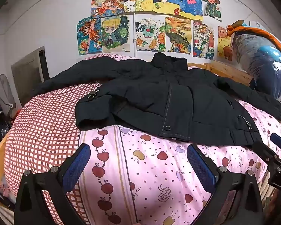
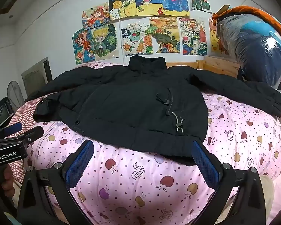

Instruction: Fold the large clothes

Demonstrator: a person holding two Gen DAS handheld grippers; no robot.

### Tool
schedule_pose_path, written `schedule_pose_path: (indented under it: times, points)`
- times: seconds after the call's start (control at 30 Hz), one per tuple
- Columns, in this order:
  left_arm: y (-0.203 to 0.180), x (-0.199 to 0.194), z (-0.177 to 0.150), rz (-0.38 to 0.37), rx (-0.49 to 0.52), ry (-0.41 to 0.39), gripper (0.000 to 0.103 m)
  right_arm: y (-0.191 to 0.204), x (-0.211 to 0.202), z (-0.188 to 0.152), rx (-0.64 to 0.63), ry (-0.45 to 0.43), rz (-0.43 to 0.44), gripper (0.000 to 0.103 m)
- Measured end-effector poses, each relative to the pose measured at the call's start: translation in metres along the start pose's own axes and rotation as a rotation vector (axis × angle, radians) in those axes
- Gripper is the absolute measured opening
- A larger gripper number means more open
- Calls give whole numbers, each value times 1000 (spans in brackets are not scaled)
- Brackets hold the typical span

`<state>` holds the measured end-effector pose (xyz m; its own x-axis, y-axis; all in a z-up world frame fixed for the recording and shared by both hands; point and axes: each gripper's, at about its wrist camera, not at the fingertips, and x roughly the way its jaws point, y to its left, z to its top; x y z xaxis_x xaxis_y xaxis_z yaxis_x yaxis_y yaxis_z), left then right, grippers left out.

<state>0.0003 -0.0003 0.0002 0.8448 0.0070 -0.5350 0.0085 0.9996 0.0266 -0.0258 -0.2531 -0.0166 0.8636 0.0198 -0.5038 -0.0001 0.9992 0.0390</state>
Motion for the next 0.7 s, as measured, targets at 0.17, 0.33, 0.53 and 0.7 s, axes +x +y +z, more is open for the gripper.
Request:
schedule_pose_path:
  times: [0.17,0.33,0.53,0.7]
  points:
    - [-2,0,0,1,-5,-1,103,-2,0,1,4,8,-6,102]
    - [-2,1,-2,1,-5,-4,103,-5,0,2,10,24,-12,102]
    - [-3,0,-1,4,-9,-6,103,0,0,1,9,29,-15,102]
    - [-2,-3,0,-1,-13,-8,103,1,0,2,9,26,-14,102]
